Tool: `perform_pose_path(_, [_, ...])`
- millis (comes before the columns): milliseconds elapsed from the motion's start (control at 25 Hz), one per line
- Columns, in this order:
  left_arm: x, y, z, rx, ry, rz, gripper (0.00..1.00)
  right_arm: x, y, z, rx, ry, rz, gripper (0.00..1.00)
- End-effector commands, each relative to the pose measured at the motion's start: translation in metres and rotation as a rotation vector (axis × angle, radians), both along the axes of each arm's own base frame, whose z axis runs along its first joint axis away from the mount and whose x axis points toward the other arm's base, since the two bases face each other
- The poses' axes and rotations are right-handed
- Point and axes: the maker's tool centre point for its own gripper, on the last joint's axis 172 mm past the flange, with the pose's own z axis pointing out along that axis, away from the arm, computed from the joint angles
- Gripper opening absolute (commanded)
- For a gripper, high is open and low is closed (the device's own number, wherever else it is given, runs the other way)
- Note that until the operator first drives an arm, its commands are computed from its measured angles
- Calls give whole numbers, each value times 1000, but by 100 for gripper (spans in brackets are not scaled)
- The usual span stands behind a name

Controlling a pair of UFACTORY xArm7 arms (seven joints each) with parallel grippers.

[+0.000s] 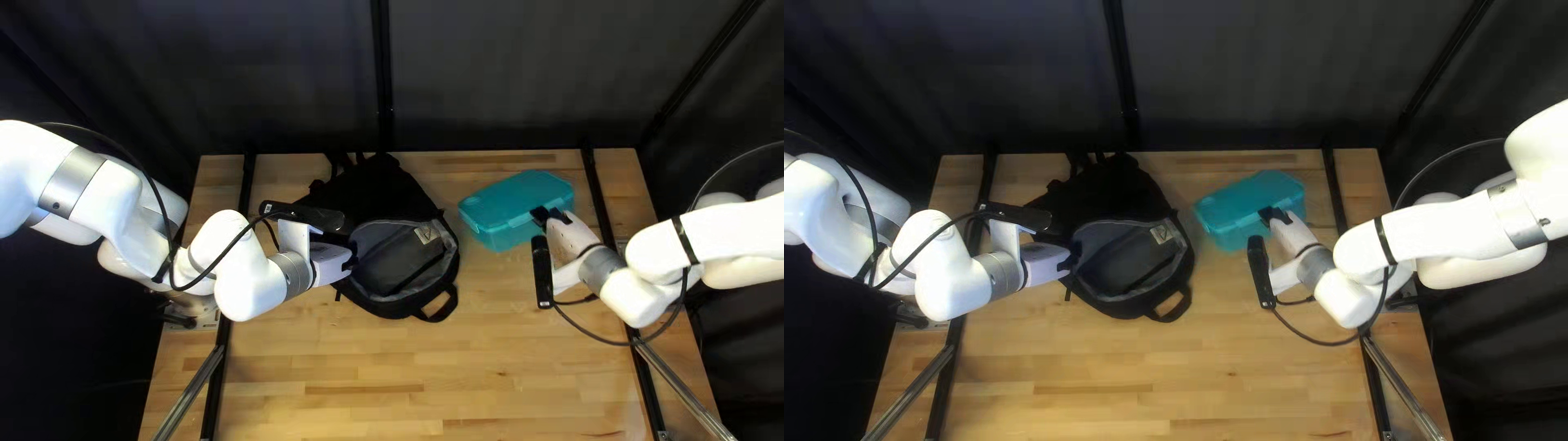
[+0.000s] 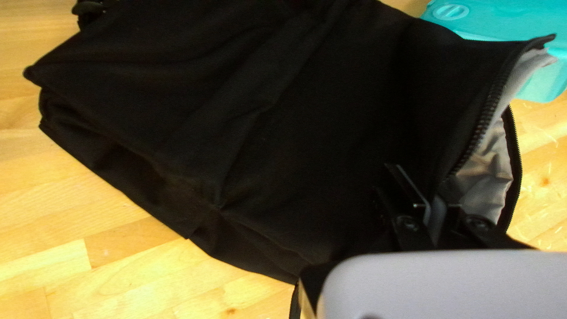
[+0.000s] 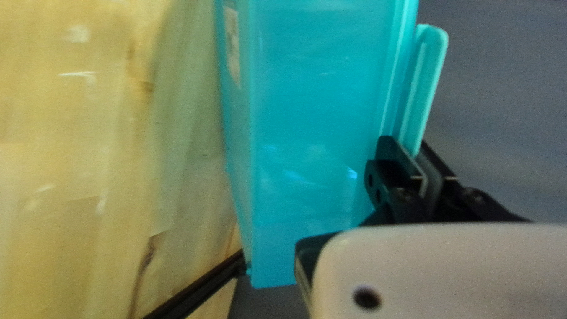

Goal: Remove a lunch box from a kids backpack

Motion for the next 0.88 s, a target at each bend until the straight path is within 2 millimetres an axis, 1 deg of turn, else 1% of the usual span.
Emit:
perform_pose_path(40, [1,-1,0,0,1,-2,0,-4,14,-18,12,0,-11,0])
perform_pose_path(400, [2,-1,0,-3,3,-5,0,5,32,-37,48,3,-23,0])
perform_pose_path(480, [3,-2,-1,-3,2,-5,0,5,36,-45,59,5,-28,0])
perform_pose_path(640, [3,-2,-1,-5,0,-6,0,6,40,-54,75,8,-37,0])
perform_pose_path(880, [4,-2,-1,-6,-2,-6,0,5,44,-61,88,6,-42,0])
